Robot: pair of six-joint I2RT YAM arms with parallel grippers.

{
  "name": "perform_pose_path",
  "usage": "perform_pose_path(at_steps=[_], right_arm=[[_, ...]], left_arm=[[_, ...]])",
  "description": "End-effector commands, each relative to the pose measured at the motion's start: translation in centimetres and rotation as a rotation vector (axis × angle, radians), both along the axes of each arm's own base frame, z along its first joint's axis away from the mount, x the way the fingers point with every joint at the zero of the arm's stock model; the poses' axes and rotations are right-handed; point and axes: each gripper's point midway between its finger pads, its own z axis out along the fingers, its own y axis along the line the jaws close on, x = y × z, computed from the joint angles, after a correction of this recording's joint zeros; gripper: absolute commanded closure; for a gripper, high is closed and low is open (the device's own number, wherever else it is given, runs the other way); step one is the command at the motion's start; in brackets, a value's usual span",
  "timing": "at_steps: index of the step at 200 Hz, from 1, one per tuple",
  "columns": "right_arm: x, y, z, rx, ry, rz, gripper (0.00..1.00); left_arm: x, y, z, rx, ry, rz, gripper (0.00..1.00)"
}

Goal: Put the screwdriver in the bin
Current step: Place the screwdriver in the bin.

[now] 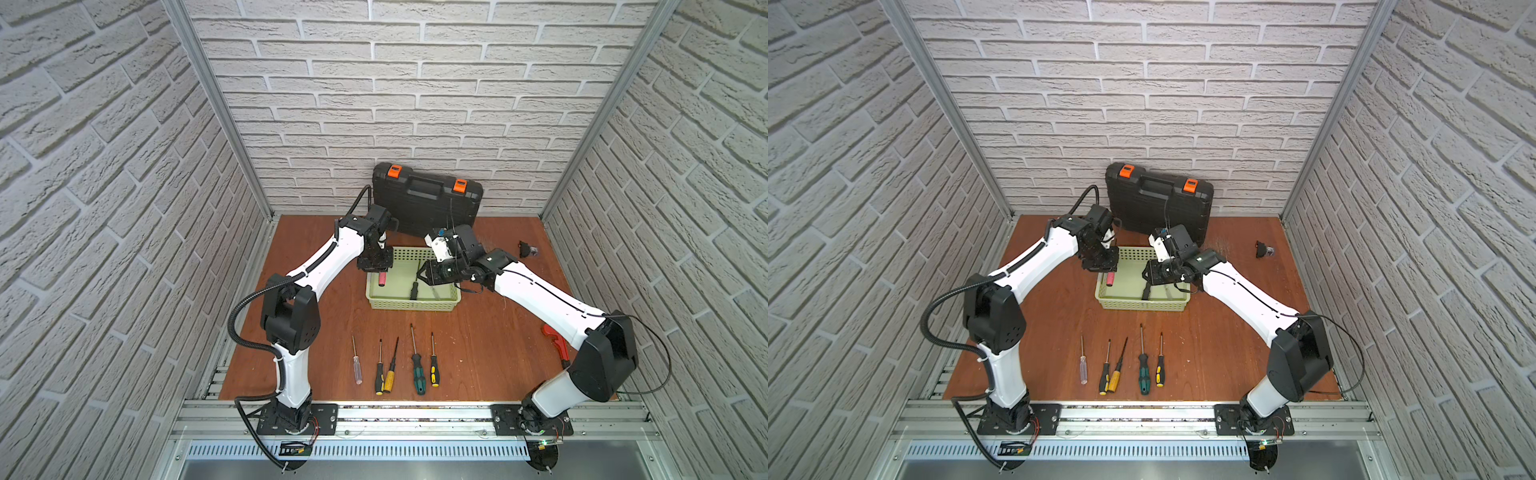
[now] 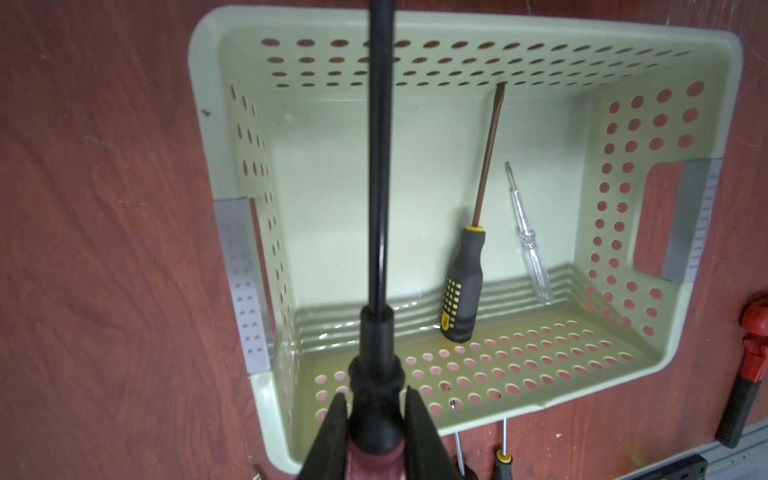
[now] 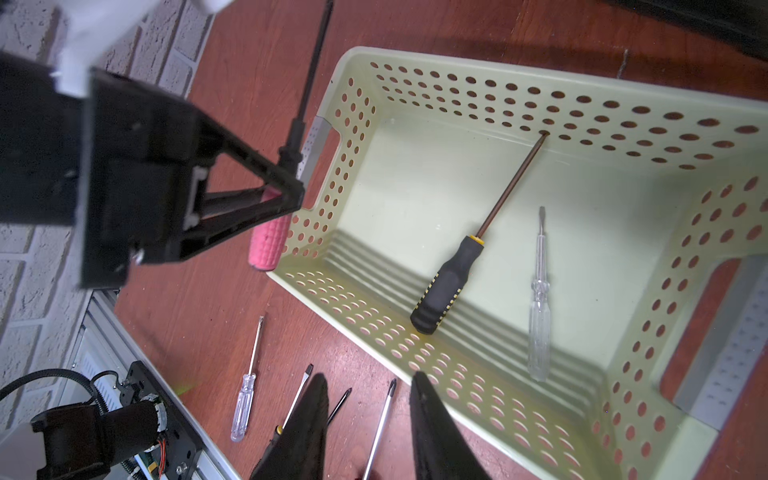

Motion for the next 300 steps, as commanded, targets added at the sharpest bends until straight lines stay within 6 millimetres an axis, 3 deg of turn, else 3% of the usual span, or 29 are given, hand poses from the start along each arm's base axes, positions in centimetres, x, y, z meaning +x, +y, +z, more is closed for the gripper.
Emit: perform_pose_path(at_steps=[1,60,138,233,300], right_arm=[[-0.7,-0.8,-0.2,-0.025,-0.007,0.002,0.65],[-1.3,-1.5,-0.7,-0.039,-0.002,-0.009,0.65],[-1.4,-1.1,-1.8,-0.027,0.024,-0.009,0.65],[-1.8,-1.4,-2.5,-0.039,0.04,-0.01,0.65],[-1.9,-1.5,-2.7,-0.038,0.04,-0.008,0.65]], left_arm=[[1.1,-0.9,0.0,-0.025,-0.006,-0.056,0.9],[2.5,-1.6,-3.7,-0.052,0.06,-0.036,0.93],[1.0,-1.5,-6.7,-0.027,0.108,-0.027,0.93],[1.1,-1.6,-9.3,0.016,0.136,-0.026,0.89],[1.2,-1.4,-10.2,0.041,0.144,-0.017,0.8]])
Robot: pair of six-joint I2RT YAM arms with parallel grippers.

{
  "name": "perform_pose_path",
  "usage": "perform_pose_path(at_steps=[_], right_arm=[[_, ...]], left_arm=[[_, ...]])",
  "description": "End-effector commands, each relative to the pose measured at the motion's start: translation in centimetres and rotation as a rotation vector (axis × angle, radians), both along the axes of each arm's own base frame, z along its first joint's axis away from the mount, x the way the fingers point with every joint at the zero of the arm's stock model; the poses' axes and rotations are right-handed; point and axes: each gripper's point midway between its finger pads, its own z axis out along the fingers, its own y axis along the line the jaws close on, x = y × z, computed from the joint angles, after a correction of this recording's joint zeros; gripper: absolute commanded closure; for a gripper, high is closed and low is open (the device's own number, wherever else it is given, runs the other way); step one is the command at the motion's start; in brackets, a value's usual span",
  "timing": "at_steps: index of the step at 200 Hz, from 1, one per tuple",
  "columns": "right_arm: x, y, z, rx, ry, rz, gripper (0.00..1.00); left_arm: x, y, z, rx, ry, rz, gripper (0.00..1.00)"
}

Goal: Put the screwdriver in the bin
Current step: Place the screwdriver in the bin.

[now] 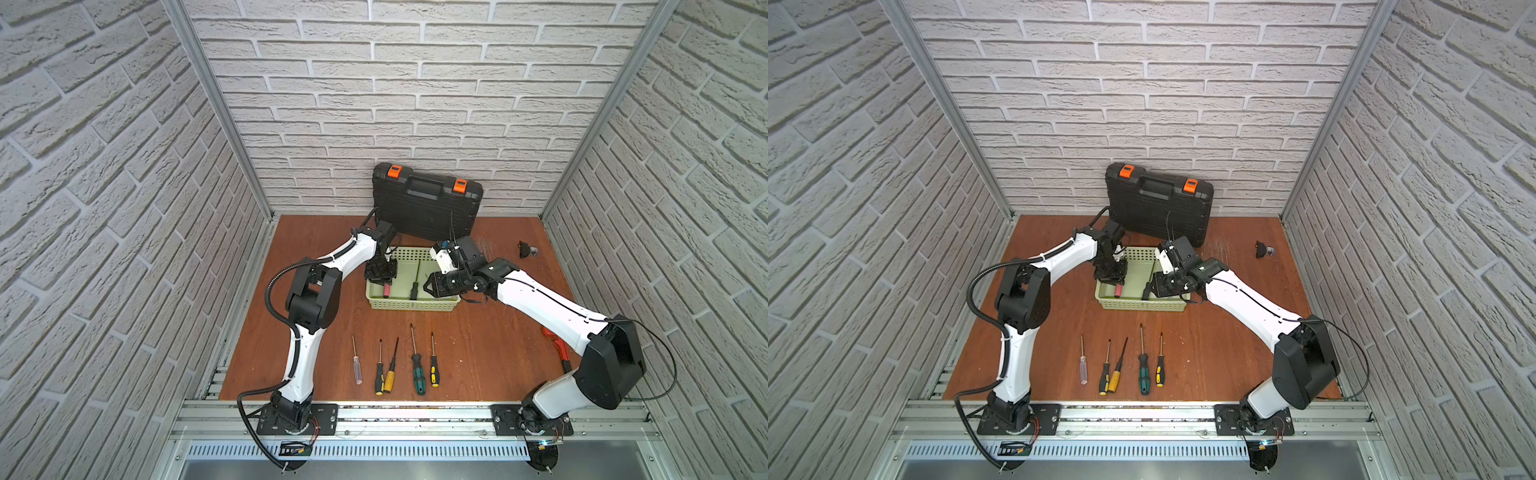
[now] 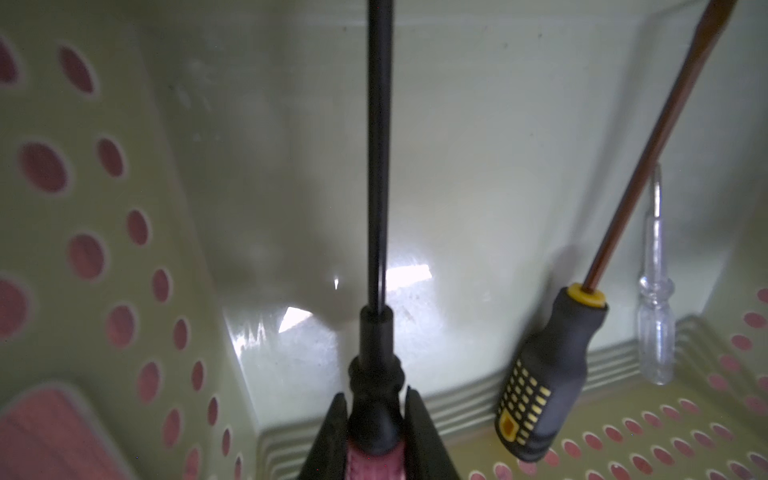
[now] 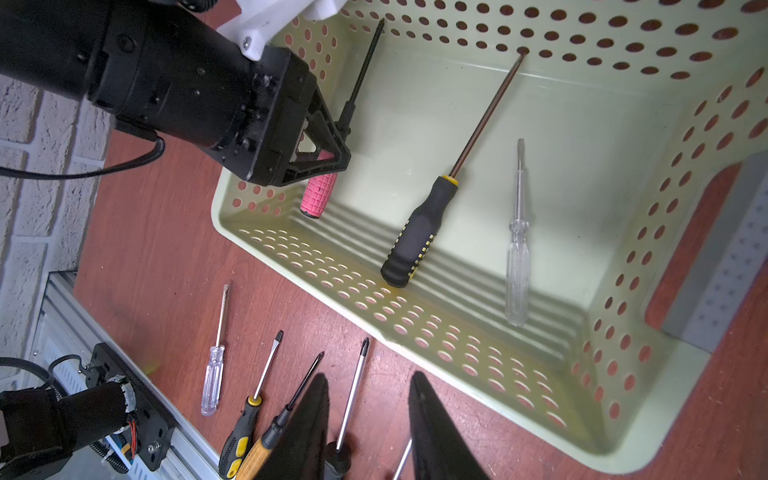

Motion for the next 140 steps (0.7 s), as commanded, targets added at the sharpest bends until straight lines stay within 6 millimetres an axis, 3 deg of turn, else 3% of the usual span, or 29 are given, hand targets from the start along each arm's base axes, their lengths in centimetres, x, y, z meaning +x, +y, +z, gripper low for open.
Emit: perform_pose_path(at_steps=[1,25,73,95,140], right_arm=[[0.1,0.2,0.8,0.024,-0.034,0.005,0.65],[0.0,0.1,1.0,0.024,-0.038,0.005,0.66],[-0.2,-0.2,1.5,0.021,-0.044,-0.002,0.67],[-0.2,-0.4,2.4,0.027,-0.062,-0.006,0.66],[-1.5,-1.6,3.9,-0.023,-0.071,-0.008,0.66]], left_arm=[[0.4,-0.1,-0.4,0.016,-0.01,0.005,0.8],[0.5,-0.1,-0.3,0.015,-0.015,0.011,0.65],[1.0,0.0,1.4,0.012,-0.055,0.025,0.61],[1.3,0.0,3.8,-0.013,-0.106,0.034,0.6],[0.7,0.4,10.9,-0.17,-0.23,0.102,0.55]])
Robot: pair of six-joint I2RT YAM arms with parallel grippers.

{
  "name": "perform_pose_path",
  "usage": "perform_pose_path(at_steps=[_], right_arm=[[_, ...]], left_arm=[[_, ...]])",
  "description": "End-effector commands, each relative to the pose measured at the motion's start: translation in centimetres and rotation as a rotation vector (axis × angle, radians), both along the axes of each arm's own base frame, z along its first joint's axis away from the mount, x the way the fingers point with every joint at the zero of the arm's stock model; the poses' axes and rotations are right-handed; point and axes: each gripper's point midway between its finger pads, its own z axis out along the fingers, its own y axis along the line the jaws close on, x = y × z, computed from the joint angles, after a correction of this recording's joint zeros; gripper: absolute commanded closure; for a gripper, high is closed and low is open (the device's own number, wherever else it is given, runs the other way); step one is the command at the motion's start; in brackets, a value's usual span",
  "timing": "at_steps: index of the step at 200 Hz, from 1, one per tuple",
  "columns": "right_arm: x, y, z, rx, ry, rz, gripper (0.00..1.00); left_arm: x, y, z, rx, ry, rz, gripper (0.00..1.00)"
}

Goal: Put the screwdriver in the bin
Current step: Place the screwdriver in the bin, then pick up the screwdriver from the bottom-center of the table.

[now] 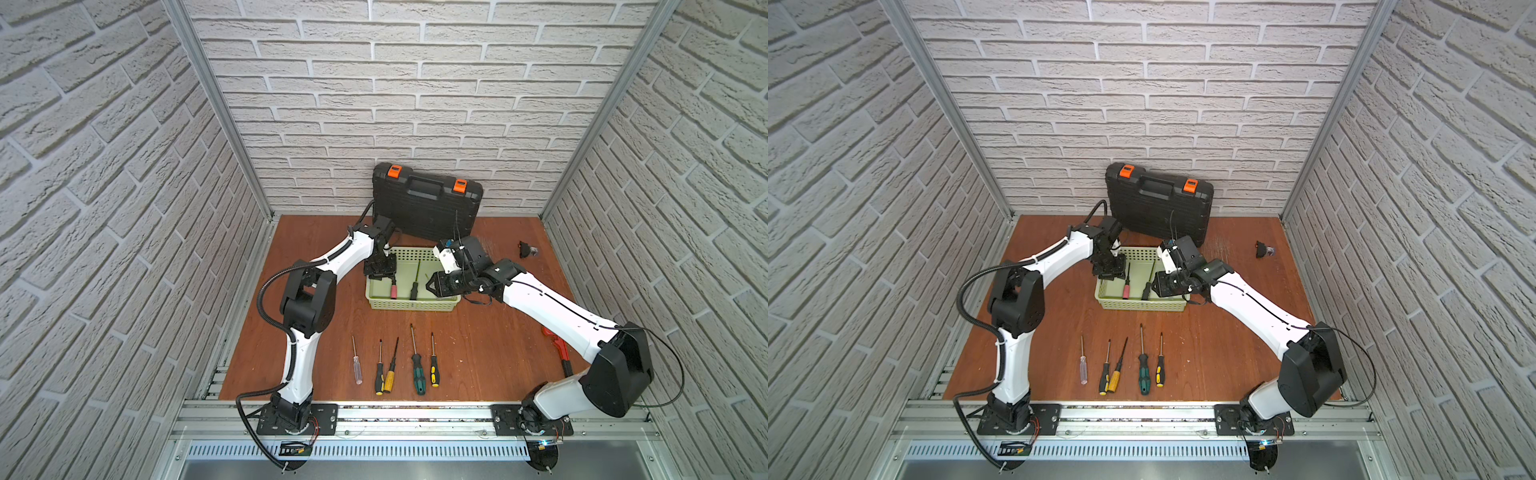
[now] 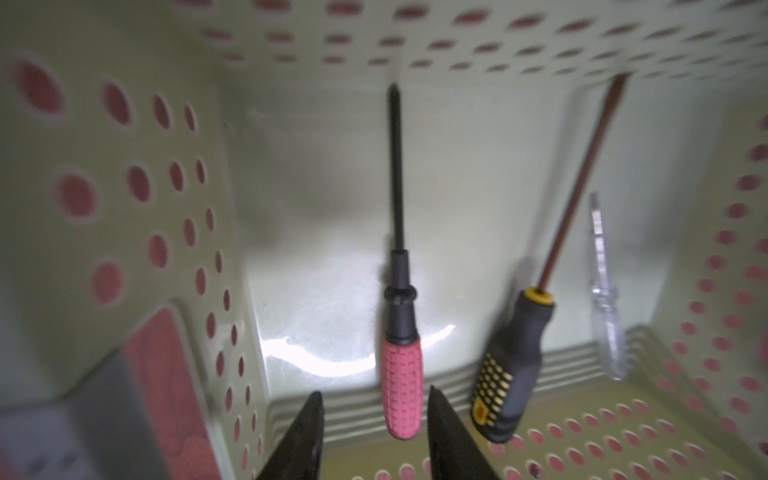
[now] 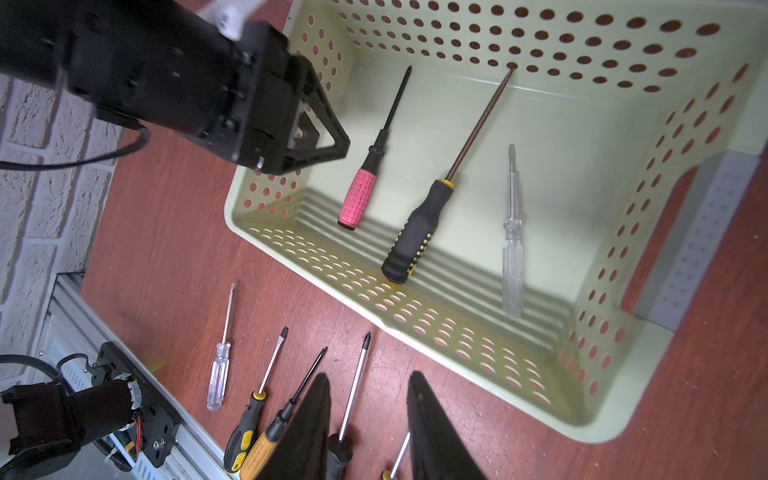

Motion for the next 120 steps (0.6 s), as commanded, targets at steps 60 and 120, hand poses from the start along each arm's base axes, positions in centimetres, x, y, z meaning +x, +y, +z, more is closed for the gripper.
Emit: perform_pose_path(at_steps=[60,120], right_arm=[[-5.6,-2.2,-0.1,-0.168,0.012,0.008,0.65],[-10.8,-1.3,-4.4,-0.279,0.062,0.05,0.65]], left_arm=[[-6.1,5.2,8.8,-0.029,-0.152,0.057,0.51],[-15.2,9.2,7.3,0.033,-0.115,0.159,0.49]])
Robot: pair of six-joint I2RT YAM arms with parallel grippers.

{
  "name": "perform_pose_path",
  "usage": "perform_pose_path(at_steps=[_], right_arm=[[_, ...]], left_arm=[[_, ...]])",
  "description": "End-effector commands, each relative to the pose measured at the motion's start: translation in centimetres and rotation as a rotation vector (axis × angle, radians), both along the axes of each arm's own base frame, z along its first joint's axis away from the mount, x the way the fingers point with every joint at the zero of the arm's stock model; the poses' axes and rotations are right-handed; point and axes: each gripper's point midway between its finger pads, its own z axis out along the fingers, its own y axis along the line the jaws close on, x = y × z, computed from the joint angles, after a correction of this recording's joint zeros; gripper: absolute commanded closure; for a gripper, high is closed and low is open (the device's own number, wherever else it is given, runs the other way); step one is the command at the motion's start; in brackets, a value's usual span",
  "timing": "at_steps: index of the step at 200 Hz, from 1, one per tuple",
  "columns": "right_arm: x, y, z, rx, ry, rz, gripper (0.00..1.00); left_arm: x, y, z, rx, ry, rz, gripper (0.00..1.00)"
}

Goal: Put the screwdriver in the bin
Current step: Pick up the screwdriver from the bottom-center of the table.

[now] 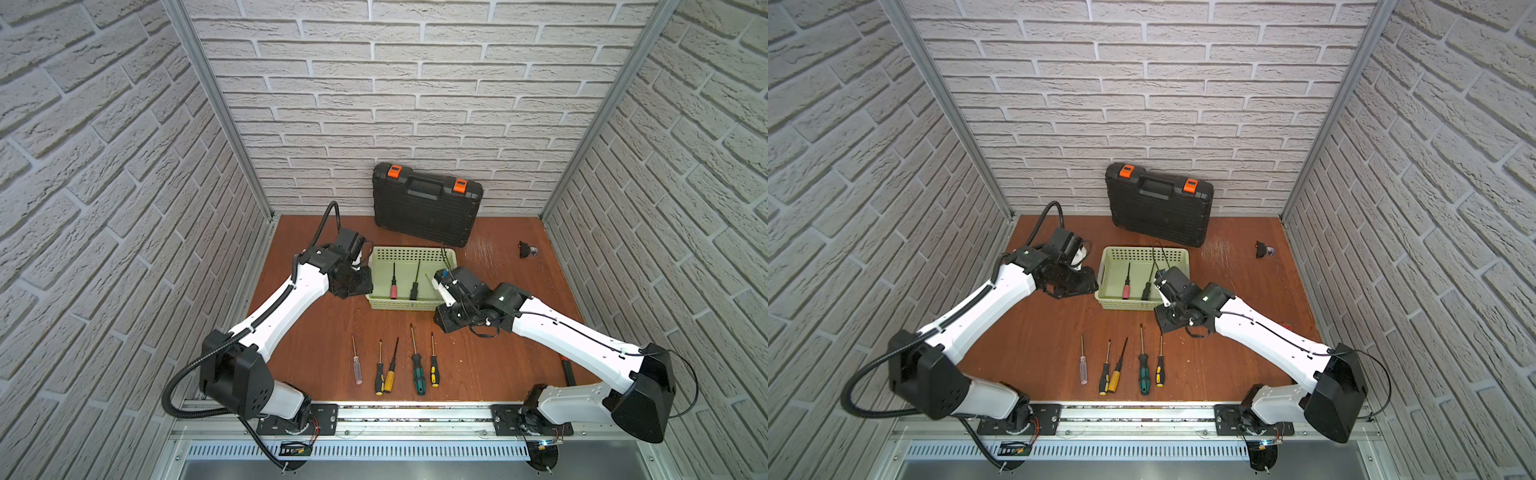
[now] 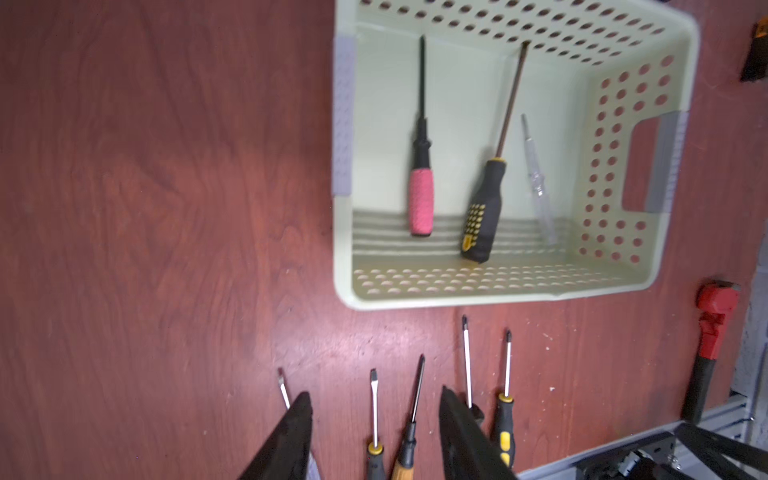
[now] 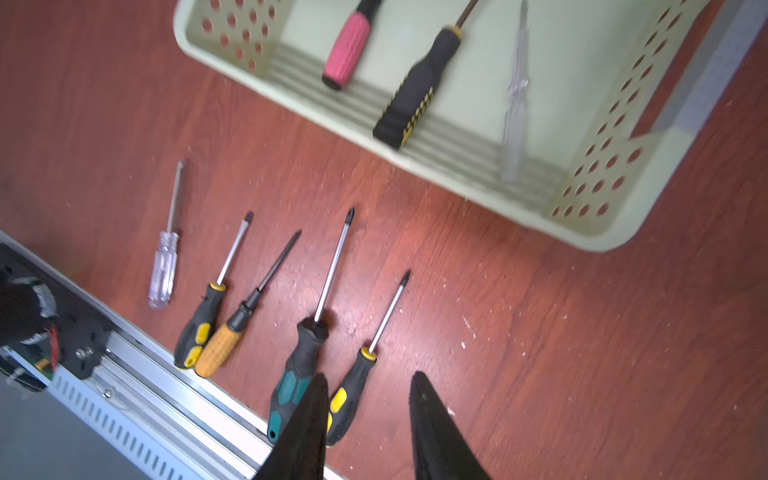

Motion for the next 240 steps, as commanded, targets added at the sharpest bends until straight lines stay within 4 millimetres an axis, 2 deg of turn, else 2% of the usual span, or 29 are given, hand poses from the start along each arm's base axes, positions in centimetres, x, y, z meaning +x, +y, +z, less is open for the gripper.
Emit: perform_pose_path(at_steps=[1,22,51,98,131,174,228,240], right_arm=[[-1.3,-0.5,-1.1,-0.044,-0.004,-0.039,0.65],[-2.1,-0.1,-2.3,-0.054,-0.013,-0.036,0.64],[-1.6,1.1,-2.0,-0.006,-0.054,-0.032,0.64],[-0.1,3.0,-0.7,0.036,-0.118,0.011,0.64],[0.2,3.9,-1.0,0.048,-0.115,0.023,0.63],[0.4,4.3,-0.4,0.076,-0.123,0.022,0.63],[0.3,4.6,-0.8,0.083,-0.111,0.022,0.64],[0.3,4.6,-1.0,0.084,-0.108,0.021,0.64]], left_arm=[[-3.2,1.6,-0.3,0.054,0.007,0.057,0.49],[-6.5,2.1,-2.1,0.076,0.039,0.08,0.46],[-10.8,2.1,-6.6,0.092,0.139,0.104,0.43],[-14.2,1.5,-11.4,0.132,0.236,0.154,0.44],[-14.4,0.9,-13.4,0.17,0.269,0.157,0.45],[-14.8,1.8,-15.8,0.226,0.293,0.18,0.46],[-14.5,1.5,-17.4,0.24,0.304,0.172,0.52],[-14.5,1.5,-17.6,0.247,0.304,0.17,0.56]])
